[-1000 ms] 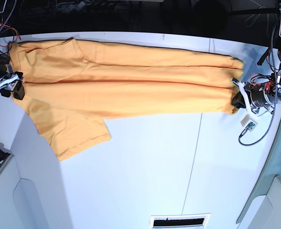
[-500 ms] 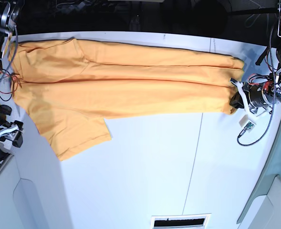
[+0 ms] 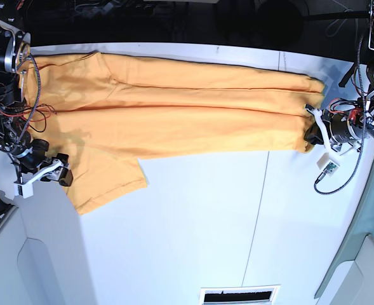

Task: Layout the t-shirt on the table in an organized manner, then fold the t-shirt properly
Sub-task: 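Release the shirt with the right gripper and move it away, then grasp the sleeve end with the right gripper and fold it onto the strip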

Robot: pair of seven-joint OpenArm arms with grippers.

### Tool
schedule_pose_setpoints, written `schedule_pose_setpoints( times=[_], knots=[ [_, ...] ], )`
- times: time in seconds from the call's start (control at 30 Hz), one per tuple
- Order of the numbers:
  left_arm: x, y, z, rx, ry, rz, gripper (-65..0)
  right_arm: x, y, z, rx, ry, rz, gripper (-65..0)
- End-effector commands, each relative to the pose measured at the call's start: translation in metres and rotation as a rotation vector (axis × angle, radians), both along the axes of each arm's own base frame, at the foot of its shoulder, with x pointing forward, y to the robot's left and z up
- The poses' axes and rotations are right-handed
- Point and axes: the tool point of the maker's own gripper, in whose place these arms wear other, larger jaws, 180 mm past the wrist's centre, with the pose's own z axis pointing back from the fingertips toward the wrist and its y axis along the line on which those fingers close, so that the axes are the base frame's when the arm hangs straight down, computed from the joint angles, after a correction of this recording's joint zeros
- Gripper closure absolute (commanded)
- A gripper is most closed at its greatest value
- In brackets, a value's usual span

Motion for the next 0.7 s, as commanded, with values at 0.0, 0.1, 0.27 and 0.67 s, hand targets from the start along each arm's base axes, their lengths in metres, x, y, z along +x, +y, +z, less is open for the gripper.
schedule_pose_setpoints(
  times=[0.0,0.1,0.27,0.67],
  knots=[
    [0.012,0.003,0.014,-0.003,-0.043,-0.006,0.0,0.006,0.002,0.006,-0.009,0.000,0.023,-40.3],
    [0.012,0.003,0.014,-0.003,-0.044,-0.006,0.0,0.011,0.019,0.009,0.009,-0.016,0.040,-39.1],
    [0.013,0.004,0.014,-0.001,-0.046,0.003,0.0,0.016,0.028,0.014,0.017,-0.035,0.047,-2.7],
    [0.006,0.006,0.017,0.013,-0.017,0.005,0.0,0.021,-0.003,0.079,-0.081,-0.109,0.094,0.0]
  ],
)
